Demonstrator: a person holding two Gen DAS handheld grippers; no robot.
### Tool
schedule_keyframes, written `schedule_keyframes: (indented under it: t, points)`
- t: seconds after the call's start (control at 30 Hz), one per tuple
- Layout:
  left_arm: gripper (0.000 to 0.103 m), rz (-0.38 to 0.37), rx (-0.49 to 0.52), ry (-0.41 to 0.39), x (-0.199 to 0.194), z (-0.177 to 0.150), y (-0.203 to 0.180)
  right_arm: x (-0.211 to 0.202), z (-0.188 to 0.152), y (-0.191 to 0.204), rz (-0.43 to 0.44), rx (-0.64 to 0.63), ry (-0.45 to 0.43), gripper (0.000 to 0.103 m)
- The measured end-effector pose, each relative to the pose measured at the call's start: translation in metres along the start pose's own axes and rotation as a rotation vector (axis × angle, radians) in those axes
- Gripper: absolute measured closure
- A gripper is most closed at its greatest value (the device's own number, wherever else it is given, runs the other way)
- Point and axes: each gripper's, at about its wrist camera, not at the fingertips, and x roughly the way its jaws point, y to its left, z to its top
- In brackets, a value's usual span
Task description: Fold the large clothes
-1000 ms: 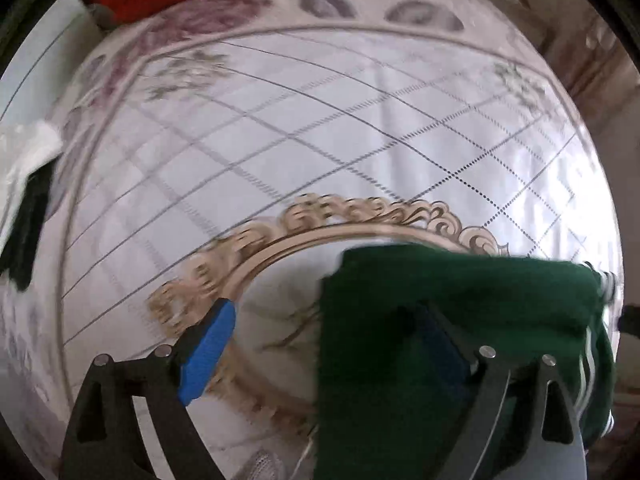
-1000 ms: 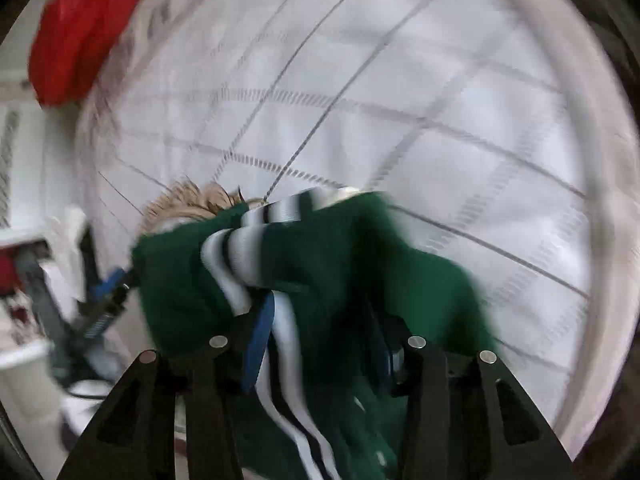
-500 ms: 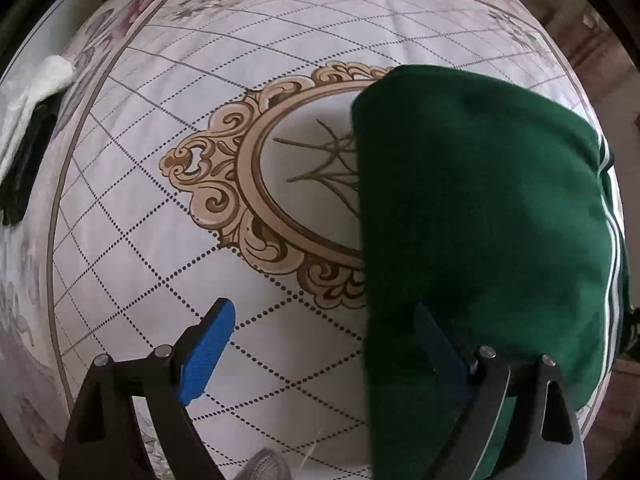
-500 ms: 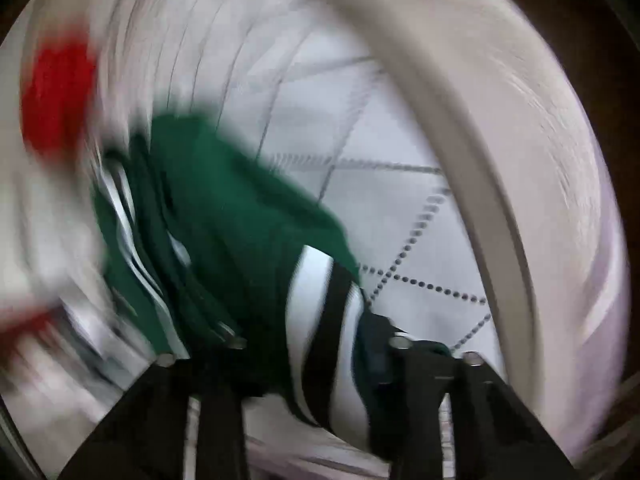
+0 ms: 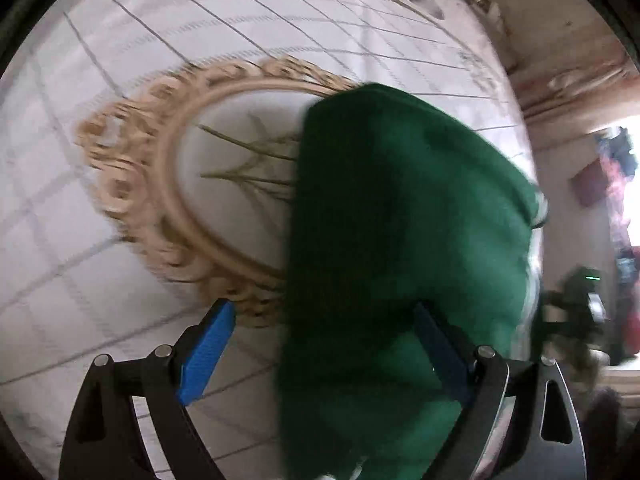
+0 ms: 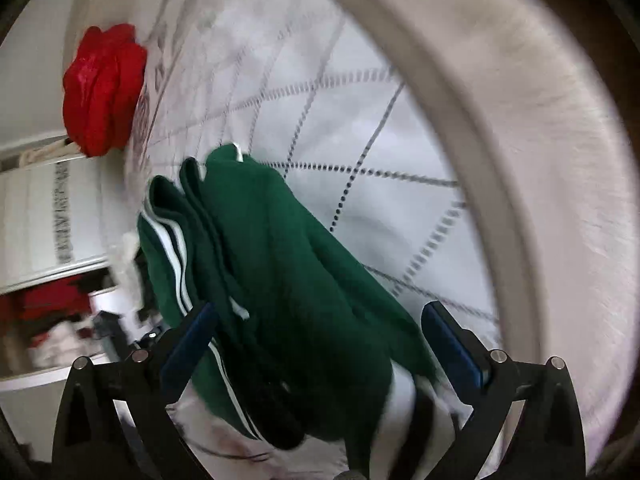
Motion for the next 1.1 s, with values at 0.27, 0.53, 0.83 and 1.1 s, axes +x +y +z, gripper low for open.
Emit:
schedule_keyframes:
  t: [0.27, 0.53, 0.83, 1.1]
  points:
    - [0.011, -0.032, 0.062, 0.027, 0.015, 0.009, -0.02, 0.069, 0.005, 0.056, 0.078, -0.147, 0.156, 0.0]
    - [0.011, 0.015, 0.082, 0.005, 0.021, 0.018, -0.03, 0.088, -0.009, 0.079, -0.179, -0.245, 0.186, 0.0]
    - [0.012, 0.097, 0.138, -0.118, -0.006, 0.04, -0.045, 0.08, -0.027, 0.112, -0.178, -0.264, 0.076, 0.061]
    - [0.012, 0.116, 0.166, -0.171, -0.029, 0.08, -0.045, 0.089, -0.006, 0.154, -0.141, -0.269, -0.002, 0.069]
